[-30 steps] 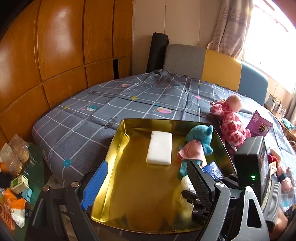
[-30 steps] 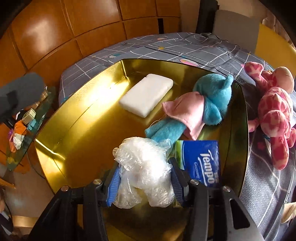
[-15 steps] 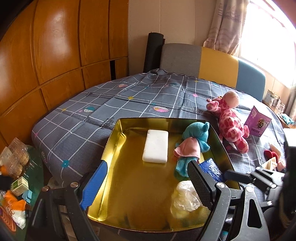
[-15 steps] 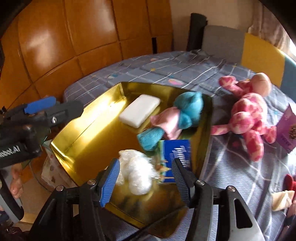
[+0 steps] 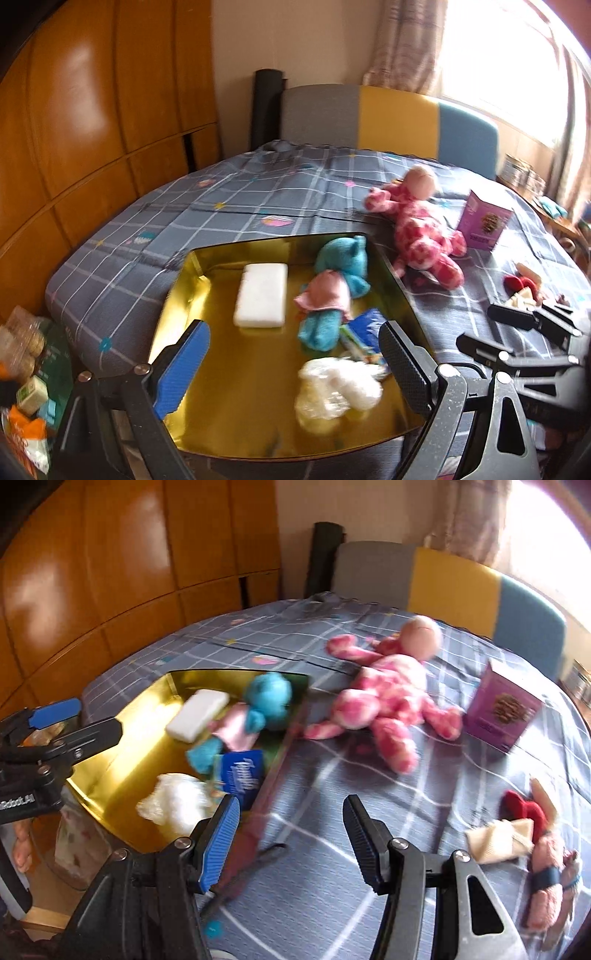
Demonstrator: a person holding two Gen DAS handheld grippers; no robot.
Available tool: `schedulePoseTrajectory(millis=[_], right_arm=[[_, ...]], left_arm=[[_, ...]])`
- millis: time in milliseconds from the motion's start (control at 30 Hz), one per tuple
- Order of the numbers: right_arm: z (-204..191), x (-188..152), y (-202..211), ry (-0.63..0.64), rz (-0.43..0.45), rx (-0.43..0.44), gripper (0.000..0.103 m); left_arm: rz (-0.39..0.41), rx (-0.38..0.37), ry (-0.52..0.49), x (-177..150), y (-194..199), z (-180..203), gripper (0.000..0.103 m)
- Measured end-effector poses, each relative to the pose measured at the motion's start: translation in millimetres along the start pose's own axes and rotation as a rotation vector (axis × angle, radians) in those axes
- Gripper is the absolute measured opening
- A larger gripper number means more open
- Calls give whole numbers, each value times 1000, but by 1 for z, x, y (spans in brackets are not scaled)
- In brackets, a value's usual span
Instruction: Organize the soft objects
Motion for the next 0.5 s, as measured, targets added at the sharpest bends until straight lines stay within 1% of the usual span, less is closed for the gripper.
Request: schedulePoseTrajectory(millis=[133, 300, 500], right_arm=[[32, -5, 13, -23, 7, -66, 59], [81, -10, 34, -62, 22, -158, 59], [145, -18, 61, -114, 32, -289, 59]], left_arm=[[1, -57, -63, 5, 0, 28, 93], [-8, -111, -125, 8, -5, 63, 93], [-12, -150, -205, 11, -10, 100, 93]])
Point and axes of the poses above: each gripper's, at about its wrist camera, not at the fingertips, and y roughly against the way its jaws point, z to its right, x to its top, the point moved 10 cm from there along -y, roughly the way its jaws point, and after that the axes turned 5 degrees about z, right-handed, at the moved point
